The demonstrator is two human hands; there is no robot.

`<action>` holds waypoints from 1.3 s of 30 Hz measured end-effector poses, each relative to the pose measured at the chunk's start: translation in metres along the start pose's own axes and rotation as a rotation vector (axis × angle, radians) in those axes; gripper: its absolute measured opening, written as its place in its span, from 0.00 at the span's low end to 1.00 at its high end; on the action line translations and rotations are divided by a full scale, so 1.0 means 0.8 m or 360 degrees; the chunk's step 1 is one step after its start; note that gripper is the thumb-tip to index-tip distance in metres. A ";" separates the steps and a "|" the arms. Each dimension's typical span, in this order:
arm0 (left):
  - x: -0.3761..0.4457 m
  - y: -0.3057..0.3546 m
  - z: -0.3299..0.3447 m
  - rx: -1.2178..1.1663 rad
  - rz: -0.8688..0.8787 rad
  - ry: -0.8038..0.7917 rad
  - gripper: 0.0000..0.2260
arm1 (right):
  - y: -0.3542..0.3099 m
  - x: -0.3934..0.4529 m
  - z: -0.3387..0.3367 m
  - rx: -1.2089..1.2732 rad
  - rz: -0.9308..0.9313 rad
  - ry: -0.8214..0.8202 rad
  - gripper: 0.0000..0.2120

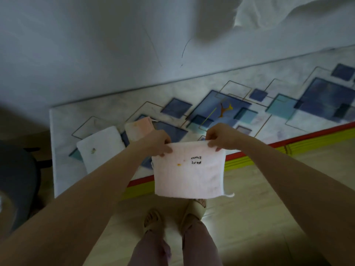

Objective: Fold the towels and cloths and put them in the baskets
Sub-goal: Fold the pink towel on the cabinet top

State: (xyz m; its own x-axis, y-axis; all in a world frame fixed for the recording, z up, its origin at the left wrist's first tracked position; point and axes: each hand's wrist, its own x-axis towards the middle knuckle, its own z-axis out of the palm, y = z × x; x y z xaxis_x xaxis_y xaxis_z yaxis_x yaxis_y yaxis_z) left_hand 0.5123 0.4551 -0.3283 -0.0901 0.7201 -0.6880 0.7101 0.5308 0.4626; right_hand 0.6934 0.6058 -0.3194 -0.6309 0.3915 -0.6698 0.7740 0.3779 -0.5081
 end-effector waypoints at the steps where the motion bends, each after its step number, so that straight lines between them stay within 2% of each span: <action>1: 0.013 -0.005 0.009 0.0064 0.0006 0.0097 0.12 | 0.007 0.014 0.011 -0.0078 -0.0016 0.0134 0.04; 3: 0.045 -0.017 0.031 0.0113 -0.0004 0.0296 0.07 | 0.023 0.044 0.037 -0.0169 0.0012 0.0388 0.05; 6: 0.100 -0.040 0.065 -0.0001 -0.0060 0.0497 0.06 | 0.055 0.095 0.077 -0.0080 0.0056 0.0606 0.03; 12: 0.189 -0.077 0.095 -0.0315 -0.0049 0.0891 0.12 | 0.098 0.176 0.107 -0.0022 -0.0079 0.0889 0.06; 14: 0.207 -0.084 0.096 -0.0265 0.0005 0.0918 0.19 | 0.100 0.194 0.105 -0.0007 -0.0123 0.0936 0.10; 16: 0.216 -0.091 0.101 -0.0113 0.0062 0.0974 0.25 | 0.099 0.205 0.104 -0.0009 -0.0151 0.0956 0.19; 18: 0.217 -0.094 0.111 0.0046 0.0209 0.1067 0.26 | 0.099 0.207 0.114 -0.0072 -0.0117 0.0974 0.26; 20: 0.217 -0.097 0.126 0.0191 0.0338 0.0936 0.25 | 0.104 0.205 0.137 -0.0193 -0.0171 0.0960 0.26; 23: 0.217 -0.110 0.159 0.0517 0.0351 0.0509 0.26 | 0.123 0.195 0.183 -0.0362 -0.0281 0.0628 0.27; 24: 0.215 -0.116 0.169 0.0602 0.0356 0.0438 0.27 | 0.130 0.188 0.198 -0.0422 -0.0268 0.0525 0.28; 28: 0.184 -0.139 0.194 0.0764 0.0477 0.0531 0.26 | 0.141 0.145 0.236 -0.0631 -0.0327 0.0540 0.27; 32: 0.148 -0.150 0.207 0.0924 0.0707 0.0418 0.25 | 0.148 0.104 0.258 -0.0804 -0.0524 0.0484 0.26; 36: 0.131 -0.156 0.230 0.0995 0.0798 0.0267 0.28 | 0.162 0.078 0.273 -0.0942 -0.0562 0.0242 0.30; 39: 0.130 -0.157 0.241 0.0966 0.0685 0.0281 0.30 | 0.159 0.077 0.266 -0.0912 -0.0466 0.0312 0.40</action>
State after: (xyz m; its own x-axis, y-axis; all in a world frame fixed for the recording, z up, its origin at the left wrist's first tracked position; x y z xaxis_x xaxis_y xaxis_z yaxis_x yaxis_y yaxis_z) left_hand 0.5488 0.3775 -0.5659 0.2073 0.8957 -0.3934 0.9624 -0.1147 0.2461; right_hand 0.7644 0.4991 -0.5407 -0.8505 0.3298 -0.4098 0.4524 0.8561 -0.2499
